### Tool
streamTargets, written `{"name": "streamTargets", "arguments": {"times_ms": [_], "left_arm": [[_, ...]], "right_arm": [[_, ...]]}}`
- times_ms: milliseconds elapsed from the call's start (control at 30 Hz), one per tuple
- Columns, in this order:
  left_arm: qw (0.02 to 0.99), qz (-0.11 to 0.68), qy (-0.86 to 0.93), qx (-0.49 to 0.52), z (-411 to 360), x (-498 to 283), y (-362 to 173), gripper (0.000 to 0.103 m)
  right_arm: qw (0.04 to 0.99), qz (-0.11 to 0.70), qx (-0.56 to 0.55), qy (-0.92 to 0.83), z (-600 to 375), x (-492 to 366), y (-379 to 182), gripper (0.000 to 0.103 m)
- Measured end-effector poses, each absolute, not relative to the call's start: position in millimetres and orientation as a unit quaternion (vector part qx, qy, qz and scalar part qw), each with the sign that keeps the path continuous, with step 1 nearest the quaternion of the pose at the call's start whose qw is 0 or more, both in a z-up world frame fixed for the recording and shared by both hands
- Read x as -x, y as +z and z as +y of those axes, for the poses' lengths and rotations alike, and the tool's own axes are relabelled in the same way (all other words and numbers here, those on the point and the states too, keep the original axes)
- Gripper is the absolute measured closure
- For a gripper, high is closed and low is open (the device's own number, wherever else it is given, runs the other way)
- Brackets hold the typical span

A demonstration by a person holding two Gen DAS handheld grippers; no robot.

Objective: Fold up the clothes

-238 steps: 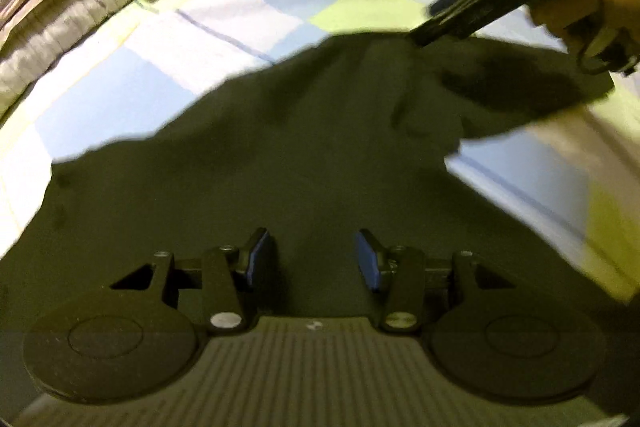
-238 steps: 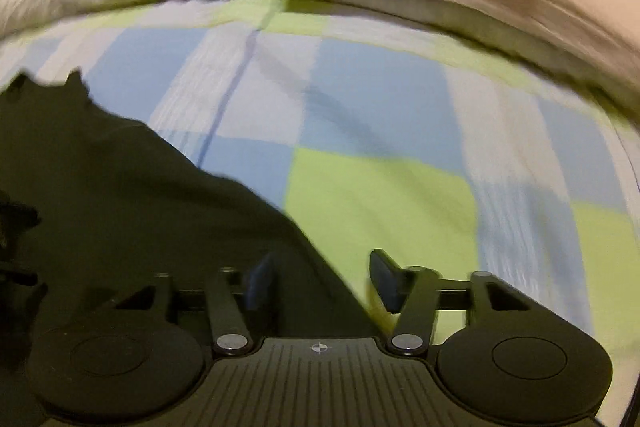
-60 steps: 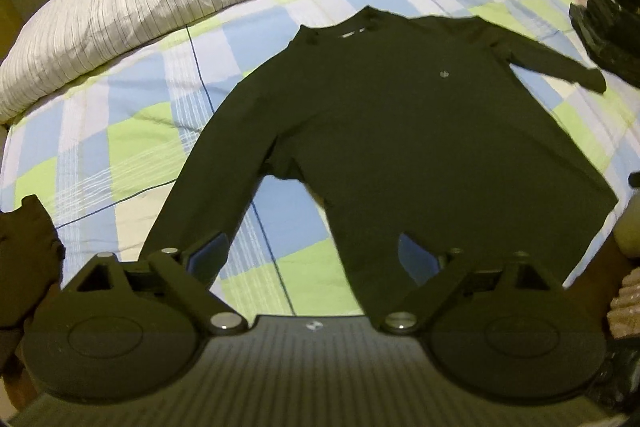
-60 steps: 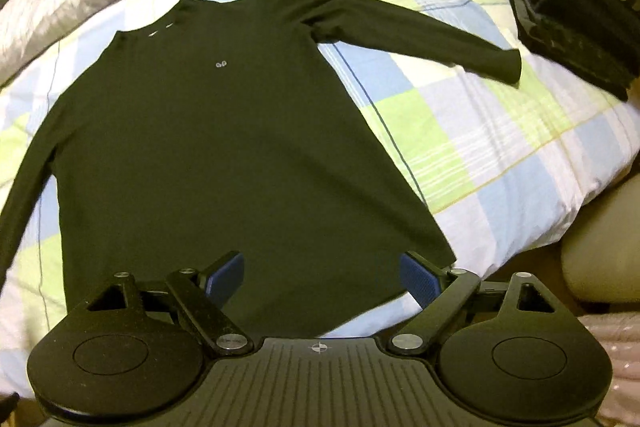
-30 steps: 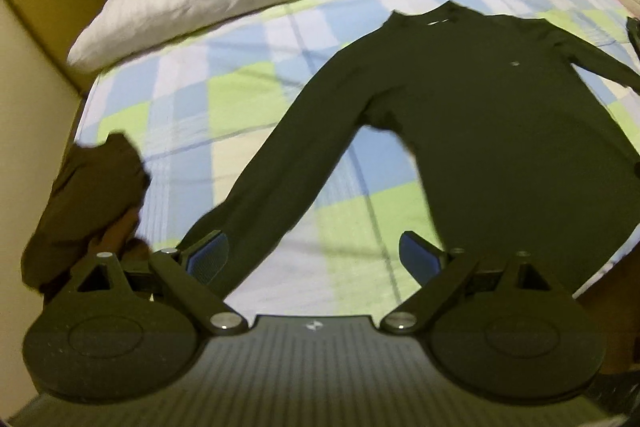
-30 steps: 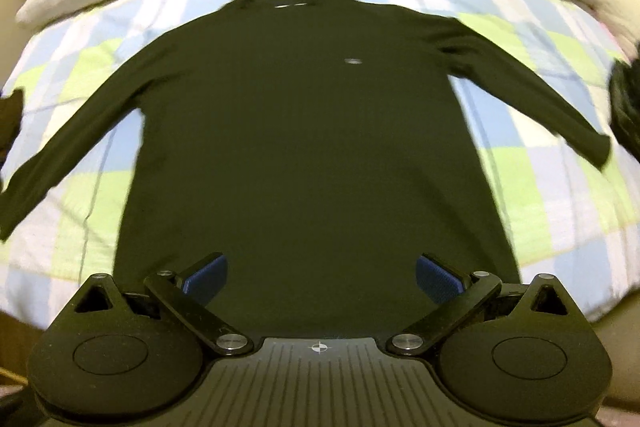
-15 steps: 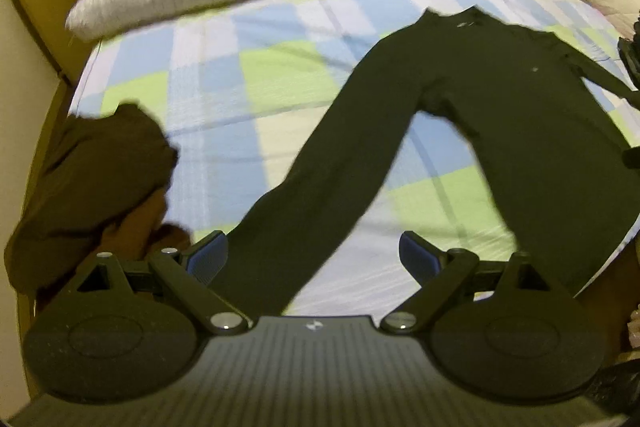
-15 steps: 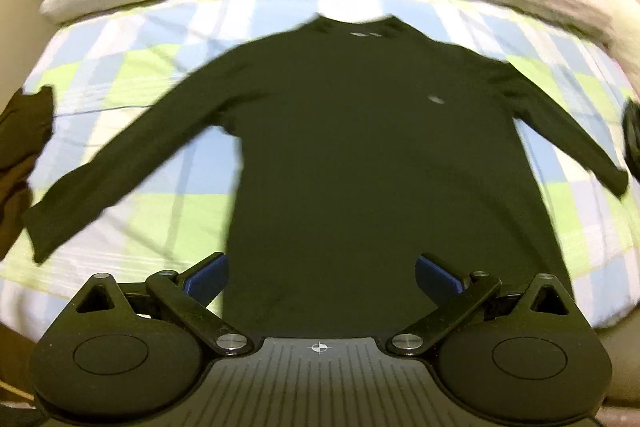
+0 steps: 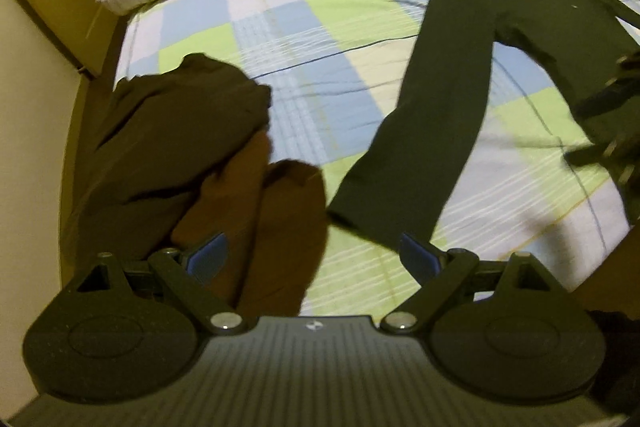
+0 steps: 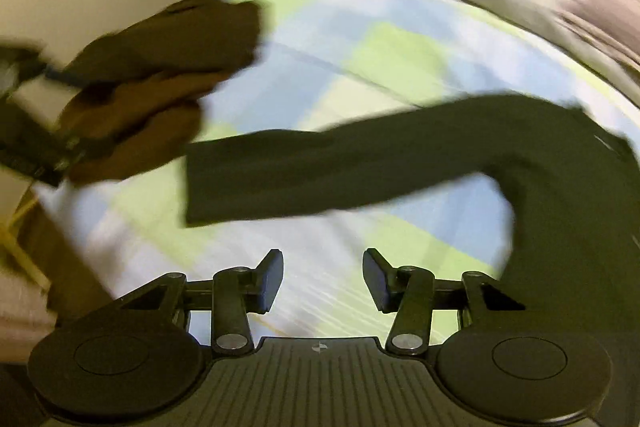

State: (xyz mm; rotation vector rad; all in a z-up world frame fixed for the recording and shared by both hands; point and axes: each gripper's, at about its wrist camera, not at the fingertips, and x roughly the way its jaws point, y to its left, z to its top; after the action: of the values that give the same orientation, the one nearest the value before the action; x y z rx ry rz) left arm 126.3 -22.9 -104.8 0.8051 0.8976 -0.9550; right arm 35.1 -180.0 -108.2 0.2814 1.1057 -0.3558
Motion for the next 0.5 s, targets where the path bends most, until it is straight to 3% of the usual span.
{"name": "streamTargets", "arguments": {"times_ms": [167,300,500], "left_arm": [[0.731,0.393,-0.417,-0.371,-5.9,-128.6,-118.0,0.013],[0.740,0.393,-0.400,-0.370,9.3,-129.1,-132.3,0.013],[0.734,0.419,-0.389,-0.367,26.2,-129.5,-153.6,0.013]], "right_arm": [[0.842,0.532,-0.037,-0.081,-134.6,-82.6,-156.1,0.053],[0.847,0.530,0.041,-0.024,-100.6,-111.5,-192.7,0.030],[0.840,0.526,0.136,-0.003,-80.4,-131.0,-230.5,0.031]]}}
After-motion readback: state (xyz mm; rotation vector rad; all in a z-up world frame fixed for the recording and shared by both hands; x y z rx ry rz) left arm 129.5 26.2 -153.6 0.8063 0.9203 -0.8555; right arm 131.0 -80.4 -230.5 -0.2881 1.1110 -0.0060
